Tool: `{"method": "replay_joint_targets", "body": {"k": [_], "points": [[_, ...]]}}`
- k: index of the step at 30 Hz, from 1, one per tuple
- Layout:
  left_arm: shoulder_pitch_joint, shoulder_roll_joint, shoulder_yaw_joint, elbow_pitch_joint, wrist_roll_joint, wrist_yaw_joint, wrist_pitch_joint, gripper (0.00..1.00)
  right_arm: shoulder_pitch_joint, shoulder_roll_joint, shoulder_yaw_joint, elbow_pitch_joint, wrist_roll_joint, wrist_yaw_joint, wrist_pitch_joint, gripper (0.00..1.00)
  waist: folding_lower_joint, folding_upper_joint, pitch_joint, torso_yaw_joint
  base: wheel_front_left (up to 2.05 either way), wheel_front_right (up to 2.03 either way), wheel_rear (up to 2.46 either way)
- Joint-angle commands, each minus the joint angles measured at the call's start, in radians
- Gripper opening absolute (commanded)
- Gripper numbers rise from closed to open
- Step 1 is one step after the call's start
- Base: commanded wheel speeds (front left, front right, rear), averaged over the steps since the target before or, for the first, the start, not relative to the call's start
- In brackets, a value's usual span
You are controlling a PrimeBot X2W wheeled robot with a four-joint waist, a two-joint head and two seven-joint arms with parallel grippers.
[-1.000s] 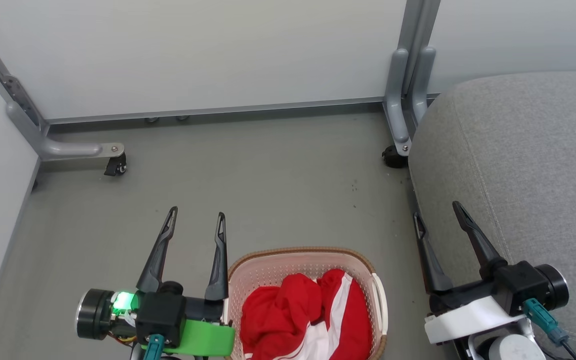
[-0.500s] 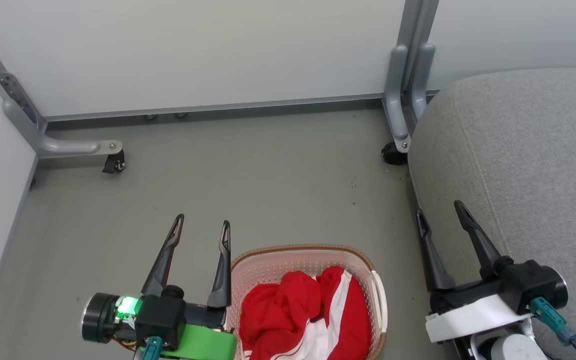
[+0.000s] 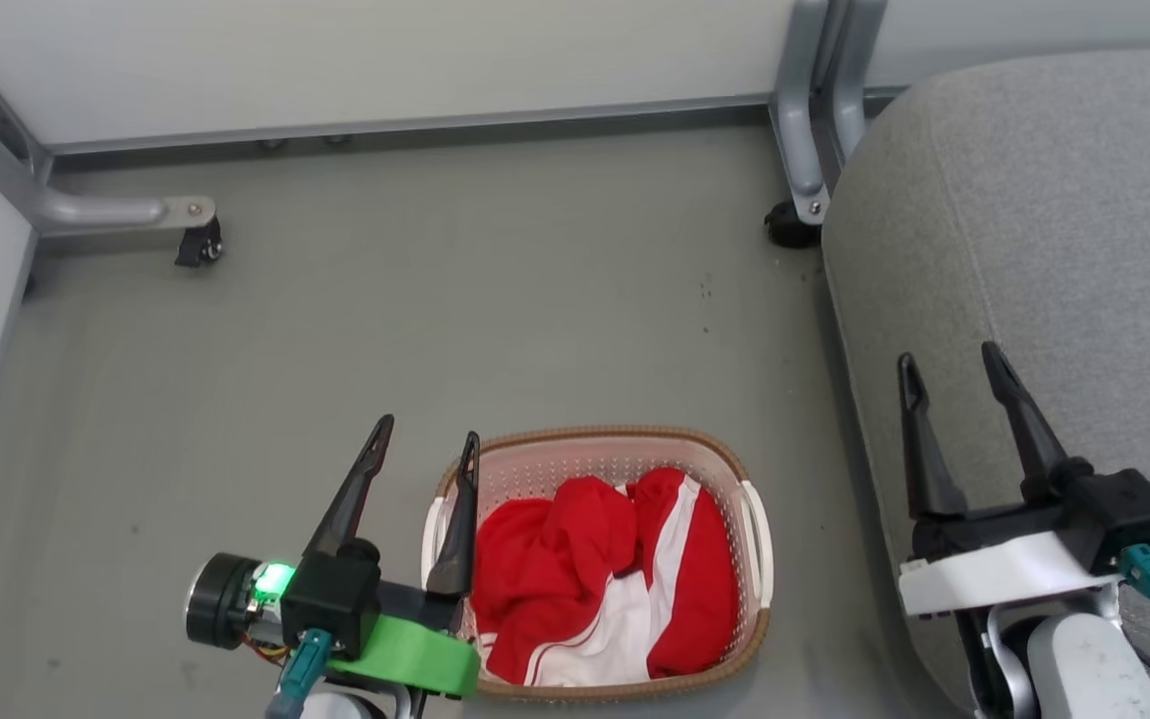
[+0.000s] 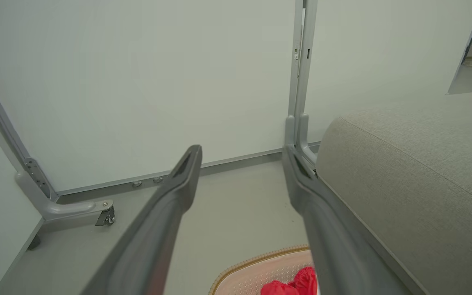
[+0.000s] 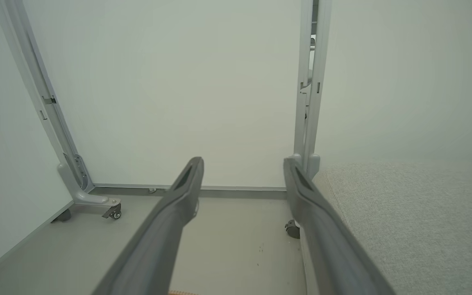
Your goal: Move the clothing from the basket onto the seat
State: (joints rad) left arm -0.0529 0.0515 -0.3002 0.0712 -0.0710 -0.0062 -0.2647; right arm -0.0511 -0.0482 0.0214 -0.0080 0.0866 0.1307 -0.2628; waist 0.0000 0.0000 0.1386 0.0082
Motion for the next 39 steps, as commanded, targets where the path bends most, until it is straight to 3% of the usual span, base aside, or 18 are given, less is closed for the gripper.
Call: {"method": "replay_joint_targets", "body": {"k": [1, 8, 12, 15, 24, 28, 32, 39], "points": [[-0.037, 0.001, -0.003, 0.014, -0.008, -0.014, 0.0, 1.0, -0.026, -0.004, -0.015, -0.002, -0.005, 0.0, -0.003, 1.0, 0.0, 0.0, 0.091, -0.012, 0.0, 0.0, 0.0], [-0.133, 0.0, -0.03, 0.144, -0.018, -0.063, 0.0, 1.0, -0.093, -0.004, -0.055, -0.009, 0.0, 0.0, -0.003, 1.0, 0.0, 0.0, 0.214, -0.03, 0.0, 0.0, 0.0], [-0.227, 0.004, -0.083, 0.277, 0.037, -0.089, 0.0, 1.0, -0.131, -0.004, -0.045, -0.024, -0.006, 0.0, -0.003, 1.0, 0.0, 0.0, 0.289, -0.04, 0.0, 0.0, 0.0], [-0.322, 0.029, -0.144, 0.382, 0.127, -0.086, 0.0, 1.0, -0.17, -0.004, -0.035, -0.039, -0.001, 0.0, -0.003, 1.0, 0.0, 0.0, 0.364, -0.05, 0.0, 0.0, 0.0], [-0.589, 0.037, -0.272, 0.64, 0.247, -0.068, 0.0, 1.0, -0.291, -0.003, 0.009, -0.102, -0.01, 0.0, -0.003, 1.0, 0.0, 0.0, 0.559, -0.1, 0.0, 0.0, 0.0], [-0.69, 0.037, -0.313, 0.784, 0.289, -0.045, 0.001, 1.0, -0.309, -0.003, 0.023, -0.123, -0.002, 0.0, -0.003, 1.0, 0.0, 0.0, 0.612, -0.121, 0.0, 0.0, 0.0], [-0.781, 0.03, -0.364, 0.912, 0.33, -0.053, 0.0, 1.0, -0.319, -0.003, 0.024, -0.132, 0.017, 0.0, -0.003, 1.0, 0.0, 0.0, 0.656, -0.145, 0.0, 0.0, 0.0], [-0.894, 0.044, -0.443, 1.027, 0.39, -0.046, 0.0, 1.0, -0.349, -0.003, 0.04, -0.148, 0.044, 0.0, -0.003, 1.0, 0.0, 0.0, 0.725, -0.182, 0.0, 0.0, 0.0]]}}
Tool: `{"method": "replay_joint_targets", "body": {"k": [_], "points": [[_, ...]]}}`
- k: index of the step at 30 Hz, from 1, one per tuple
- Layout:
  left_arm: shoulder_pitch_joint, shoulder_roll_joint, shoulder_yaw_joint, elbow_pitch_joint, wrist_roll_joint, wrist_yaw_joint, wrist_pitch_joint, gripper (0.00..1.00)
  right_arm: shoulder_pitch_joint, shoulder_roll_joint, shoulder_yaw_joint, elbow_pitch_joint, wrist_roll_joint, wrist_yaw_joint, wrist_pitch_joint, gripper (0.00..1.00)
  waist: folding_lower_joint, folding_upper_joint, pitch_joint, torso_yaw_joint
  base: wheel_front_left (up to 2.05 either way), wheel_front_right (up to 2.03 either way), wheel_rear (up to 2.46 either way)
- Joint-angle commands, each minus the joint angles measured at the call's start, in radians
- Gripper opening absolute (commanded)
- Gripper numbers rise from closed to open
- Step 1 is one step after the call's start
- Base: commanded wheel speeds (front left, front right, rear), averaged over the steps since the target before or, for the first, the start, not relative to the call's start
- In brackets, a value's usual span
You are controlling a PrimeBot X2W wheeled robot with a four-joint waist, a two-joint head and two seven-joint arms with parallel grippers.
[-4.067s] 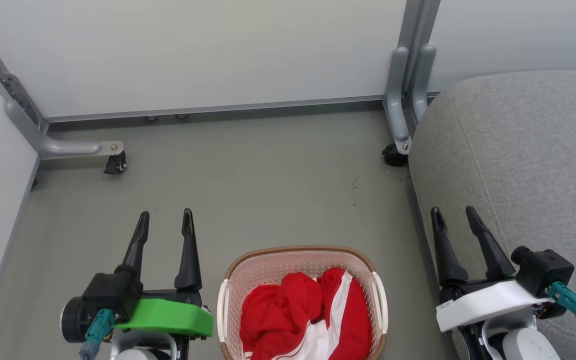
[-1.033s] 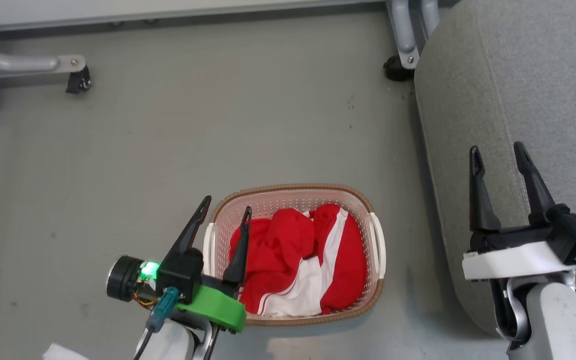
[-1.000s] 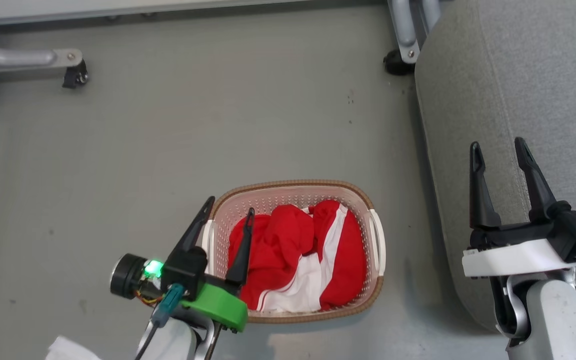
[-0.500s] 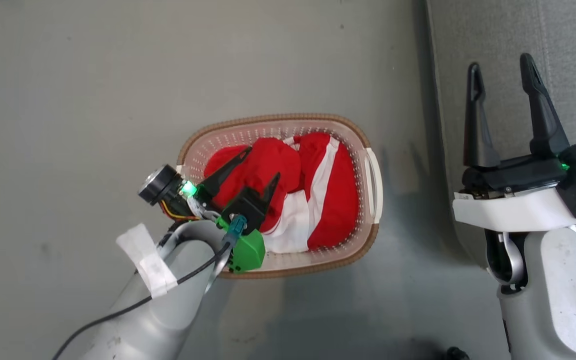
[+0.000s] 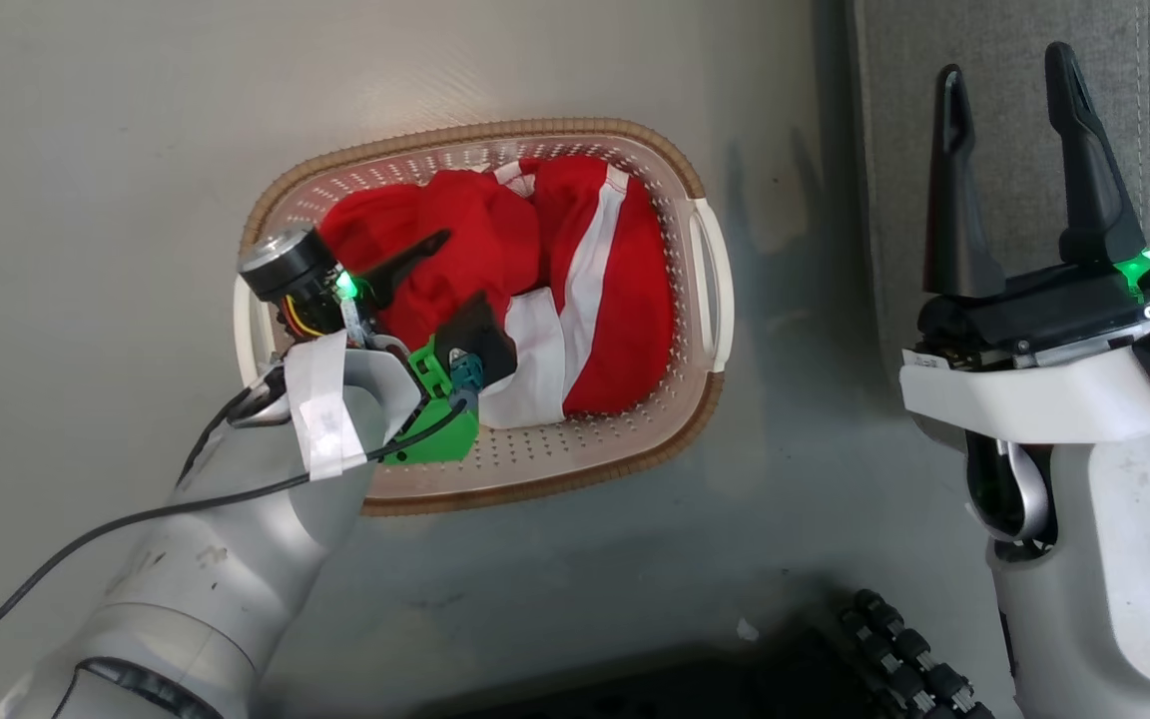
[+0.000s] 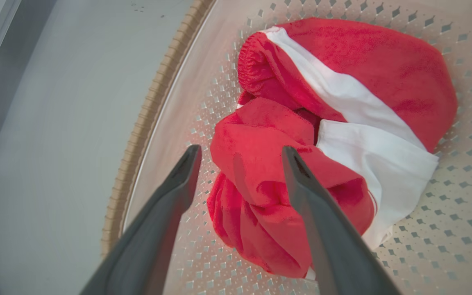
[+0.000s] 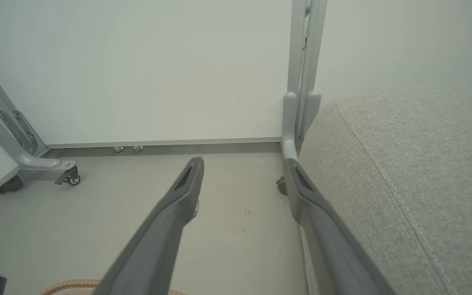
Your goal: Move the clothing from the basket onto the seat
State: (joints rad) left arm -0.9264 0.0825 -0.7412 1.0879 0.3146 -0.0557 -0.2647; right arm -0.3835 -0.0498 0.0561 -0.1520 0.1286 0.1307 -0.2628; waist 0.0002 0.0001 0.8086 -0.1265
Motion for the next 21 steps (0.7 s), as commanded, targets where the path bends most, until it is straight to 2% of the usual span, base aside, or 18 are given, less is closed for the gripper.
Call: {"method": "replay_joint_targets", "body": {"k": [1, 6, 12, 21], "points": [[-0.03, 0.014, -0.004, 0.024, 0.004, 0.006, 0.0, 1.0, -0.02, -0.001, 0.015, -0.006, -0.01, 0.0, -0.003, 1.0, -0.0002, -0.0001, 0.061, -0.051, 0.0, 0.0, 0.0], [-0.082, 0.013, -0.012, 0.112, 0.004, 0.031, 0.017, 1.0, -0.028, -0.001, 0.054, -0.015, -0.037, 0.0, -0.003, 1.0, -0.0002, -0.0001, 0.087, -0.069, 0.0, 0.0, 0.0], [-0.108, 0.006, -0.019, 0.164, -0.008, 0.027, 0.045, 1.0, -0.024, -0.001, 0.06, -0.007, -0.004, 0.0, -0.003, 1.0, -0.0002, -0.0001, 0.103, -0.082, 0.0, 0.0, 0.0], [-0.138, 0.006, -0.016, 0.192, -0.03, 0.016, 0.174, 1.0, -0.035, -0.001, 0.068, 0.003, 0.037, 0.0, -0.003, 1.0, -0.0002, -0.0001, 0.133, -0.093, 0.0, 0.0, 0.0]]}}
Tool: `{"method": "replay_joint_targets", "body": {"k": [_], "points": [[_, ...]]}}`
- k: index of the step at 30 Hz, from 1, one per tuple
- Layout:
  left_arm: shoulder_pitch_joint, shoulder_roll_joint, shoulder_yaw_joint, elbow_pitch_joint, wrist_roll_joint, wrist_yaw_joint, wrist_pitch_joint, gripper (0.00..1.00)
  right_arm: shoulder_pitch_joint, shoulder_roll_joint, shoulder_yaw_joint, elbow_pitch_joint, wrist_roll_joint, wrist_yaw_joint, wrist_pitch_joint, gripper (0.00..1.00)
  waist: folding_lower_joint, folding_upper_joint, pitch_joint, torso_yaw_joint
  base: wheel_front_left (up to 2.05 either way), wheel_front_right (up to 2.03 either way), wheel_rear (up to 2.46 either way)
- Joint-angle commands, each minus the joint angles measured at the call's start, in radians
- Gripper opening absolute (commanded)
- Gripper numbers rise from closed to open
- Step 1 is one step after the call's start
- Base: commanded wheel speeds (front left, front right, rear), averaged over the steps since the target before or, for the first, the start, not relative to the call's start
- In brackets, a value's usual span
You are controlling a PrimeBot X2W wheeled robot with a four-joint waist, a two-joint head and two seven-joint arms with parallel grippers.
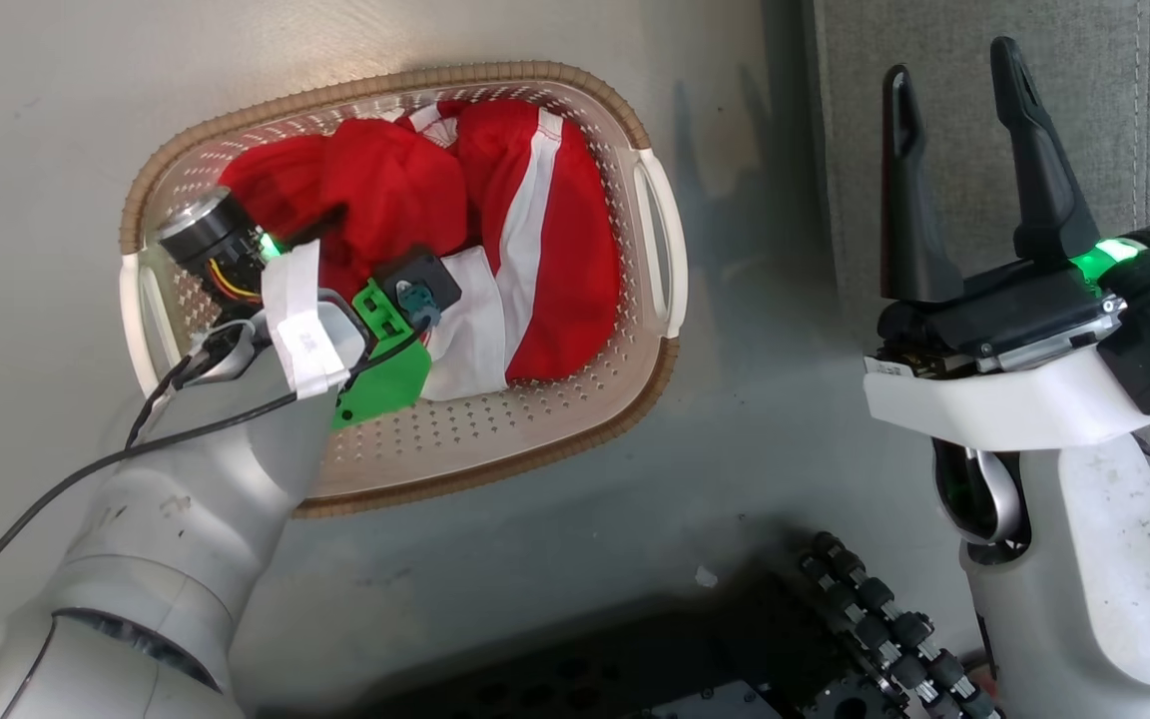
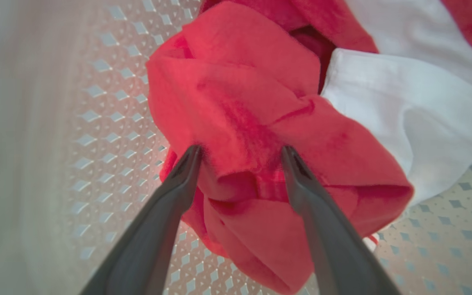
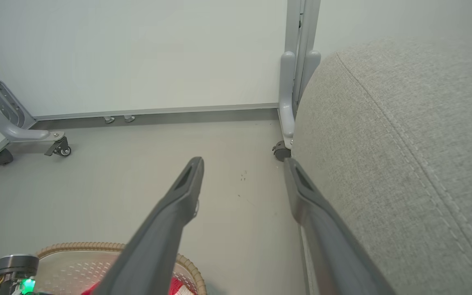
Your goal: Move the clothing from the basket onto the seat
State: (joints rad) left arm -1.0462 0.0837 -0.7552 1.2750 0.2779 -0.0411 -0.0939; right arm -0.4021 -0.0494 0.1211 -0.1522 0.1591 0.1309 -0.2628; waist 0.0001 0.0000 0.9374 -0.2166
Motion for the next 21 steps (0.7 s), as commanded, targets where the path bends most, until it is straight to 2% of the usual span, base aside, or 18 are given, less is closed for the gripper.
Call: {"method": "replay_joint_targets", "body": {"k": [1, 5, 8, 9, 10, 11, 12, 13, 21], "points": [[-0.02, 0.004, -0.004, 0.006, 0.004, 0.002, 0.019, 1.0, -0.018, -0.002, 0.004, 0.005, 0.01, 0.0, -0.003, 1.0, -0.0001, 0.0, 0.007, -0.006, 0.0, 0.0, 0.0], [-0.033, 0.006, 0.006, 0.009, -0.022, -0.012, 0.069, 1.0, -0.027, -0.002, 0.012, 0.008, 0.025, 0.0, -0.003, 1.0, -0.0001, 0.0, 0.016, -0.02, 0.0, 0.0, 0.0], [-0.045, 0.006, 0.023, 0.009, -0.044, -0.004, 0.086, 1.0, -0.034, -0.002, 0.016, 0.002, 0.035, 0.0, -0.003, 1.0, -0.0001, 0.0, 0.026, -0.028, 0.0, 0.0, 0.0], [-0.047, 0.006, 0.029, 0.01, -0.055, -0.005, 0.09, 0.8, -0.034, -0.002, 0.019, -0.001, 0.038, 0.0, -0.003, 1.0, -0.0001, 0.0, 0.031, -0.031, 0.0, 0.0, 0.0], [-0.05, 0.006, 0.029, 0.01, -0.058, -0.005, 0.09, 0.65, -0.034, -0.002, 0.02, -0.002, 0.039, 0.0, -0.003, 1.0, -0.0001, 0.0, 0.033, -0.032, 0.0, 0.0, 0.0], [-0.055, 0.006, 0.027, 0.01, -0.06, -0.005, 0.092, 0.31, -0.033, -0.002, 0.021, -0.003, 0.039, 0.0, -0.003, 1.0, -0.0001, 0.0, 0.037, -0.033, 0.0, 0.0, 0.0], [-0.06, 0.007, 0.024, 0.01, -0.058, -0.002, 0.089, 0.11, -0.034, -0.002, 0.02, -0.004, 0.039, 0.0, -0.003, 1.0, -0.0001, 0.0, 0.039, -0.034, 0.0, 0.0, 0.0], [-0.063, 0.007, 0.025, 0.011, -0.063, -0.002, 0.09, 0.0, -0.034, -0.002, 0.019, -0.004, 0.038, 0.0, -0.003, 1.0, -0.0001, 0.0, 0.042, -0.035, 0.0, 0.0, 0.0], [-0.053, -0.003, 0.026, 0.011, -0.09, 0.001, 0.067, 0.0, -0.034, -0.002, 0.011, 0.005, 0.033, 0.0, -0.003, 1.0, -0.0001, 0.0, 0.035, -0.027, 0.0, 0.0, 0.0]]}}
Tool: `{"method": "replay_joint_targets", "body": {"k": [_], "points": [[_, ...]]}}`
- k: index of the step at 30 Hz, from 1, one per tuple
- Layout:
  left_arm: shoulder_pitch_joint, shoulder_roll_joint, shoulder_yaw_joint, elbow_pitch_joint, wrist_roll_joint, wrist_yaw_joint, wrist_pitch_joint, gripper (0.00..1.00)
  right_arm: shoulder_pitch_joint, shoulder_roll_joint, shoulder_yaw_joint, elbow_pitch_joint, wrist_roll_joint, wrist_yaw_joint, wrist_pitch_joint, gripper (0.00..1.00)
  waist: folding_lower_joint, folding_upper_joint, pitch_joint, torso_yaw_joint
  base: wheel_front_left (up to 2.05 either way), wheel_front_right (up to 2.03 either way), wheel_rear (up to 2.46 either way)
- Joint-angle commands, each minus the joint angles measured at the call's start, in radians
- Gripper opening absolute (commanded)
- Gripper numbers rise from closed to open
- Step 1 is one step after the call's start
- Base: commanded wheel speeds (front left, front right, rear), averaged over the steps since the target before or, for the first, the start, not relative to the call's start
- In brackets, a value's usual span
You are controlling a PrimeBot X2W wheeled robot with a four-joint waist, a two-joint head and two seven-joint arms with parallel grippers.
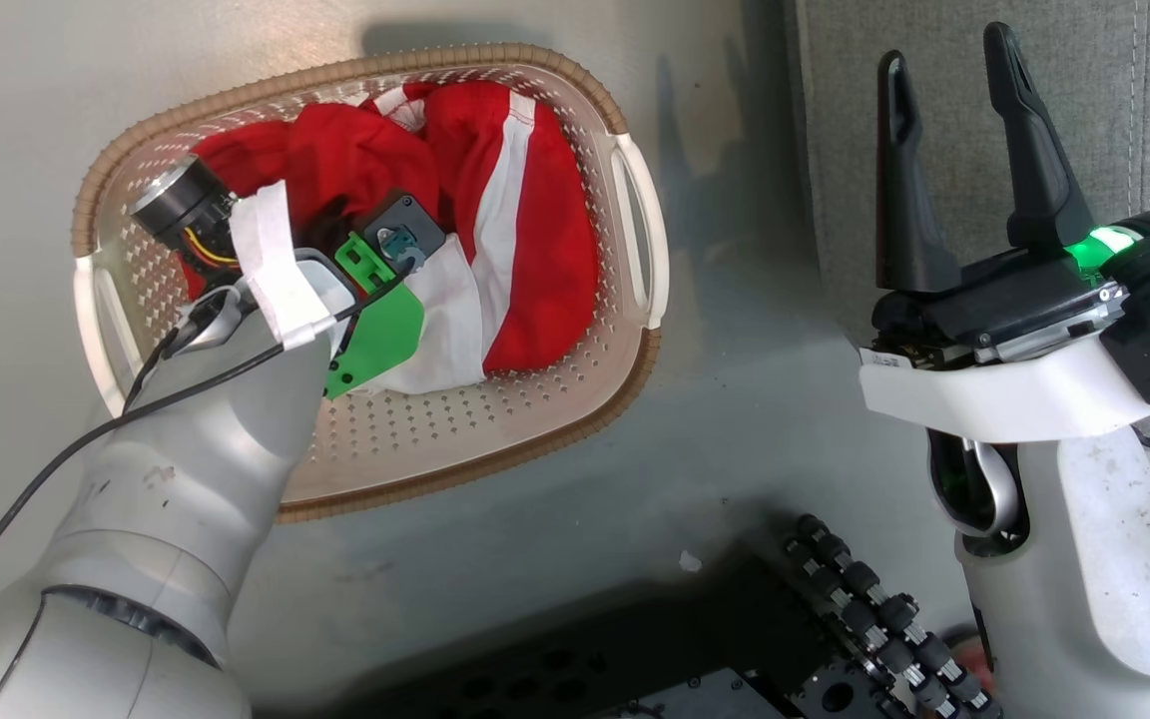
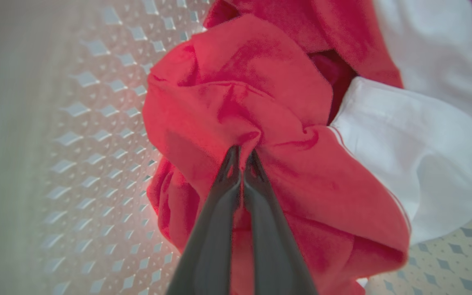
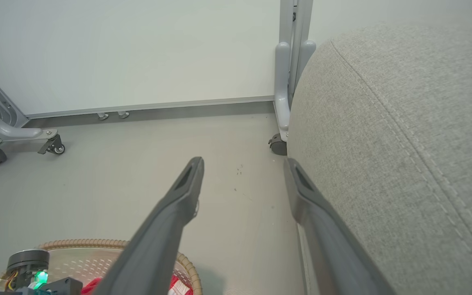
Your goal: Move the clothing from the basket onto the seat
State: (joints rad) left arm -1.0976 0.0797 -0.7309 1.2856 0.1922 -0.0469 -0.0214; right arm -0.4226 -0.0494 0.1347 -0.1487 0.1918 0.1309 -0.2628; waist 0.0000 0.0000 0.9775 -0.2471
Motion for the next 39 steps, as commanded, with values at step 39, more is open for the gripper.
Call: {"method": "replay_joint_targets", "body": {"k": [39], "points": [[0.763, -0.03, 0.249, -0.688, -0.509, -0.079, -0.243, 0.0, 0.323, -0.003, 0.006, 0.175, -0.093, 0.0, -0.003, 1.0, 0.0, 0.0, -0.823, 0.171, 0.0, 0.0, 0.0]]}}
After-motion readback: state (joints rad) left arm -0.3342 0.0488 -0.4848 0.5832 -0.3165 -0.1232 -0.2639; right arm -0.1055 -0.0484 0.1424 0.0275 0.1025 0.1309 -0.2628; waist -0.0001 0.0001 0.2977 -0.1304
